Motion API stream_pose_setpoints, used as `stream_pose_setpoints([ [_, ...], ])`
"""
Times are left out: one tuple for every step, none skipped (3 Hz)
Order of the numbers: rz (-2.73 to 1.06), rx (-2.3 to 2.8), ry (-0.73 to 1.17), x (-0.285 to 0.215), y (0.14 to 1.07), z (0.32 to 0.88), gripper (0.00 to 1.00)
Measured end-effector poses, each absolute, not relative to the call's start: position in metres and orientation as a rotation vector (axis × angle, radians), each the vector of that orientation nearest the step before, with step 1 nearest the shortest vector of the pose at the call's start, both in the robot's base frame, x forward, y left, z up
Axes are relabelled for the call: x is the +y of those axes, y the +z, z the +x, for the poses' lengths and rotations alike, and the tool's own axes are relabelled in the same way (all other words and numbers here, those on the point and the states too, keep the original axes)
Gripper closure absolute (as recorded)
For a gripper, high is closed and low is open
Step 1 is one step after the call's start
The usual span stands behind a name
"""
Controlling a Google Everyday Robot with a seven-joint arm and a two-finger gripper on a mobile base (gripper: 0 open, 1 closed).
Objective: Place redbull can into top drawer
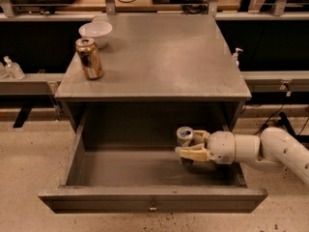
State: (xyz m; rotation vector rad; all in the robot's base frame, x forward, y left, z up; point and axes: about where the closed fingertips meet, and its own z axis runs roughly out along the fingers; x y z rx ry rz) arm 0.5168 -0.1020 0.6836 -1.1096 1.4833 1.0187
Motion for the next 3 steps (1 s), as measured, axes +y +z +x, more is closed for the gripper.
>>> stream_pose_setpoints([
  [-1.103, 1.485, 1.011, -0.1045, 0.6821, 0.5165, 0.13],
  [-1.102, 1.483, 1.007, -0.1056, 0.6819, 0.5162, 0.00],
  [-1.101, 1.483, 1.000, -0.1074, 0.6831, 0.5155, 0.00],
])
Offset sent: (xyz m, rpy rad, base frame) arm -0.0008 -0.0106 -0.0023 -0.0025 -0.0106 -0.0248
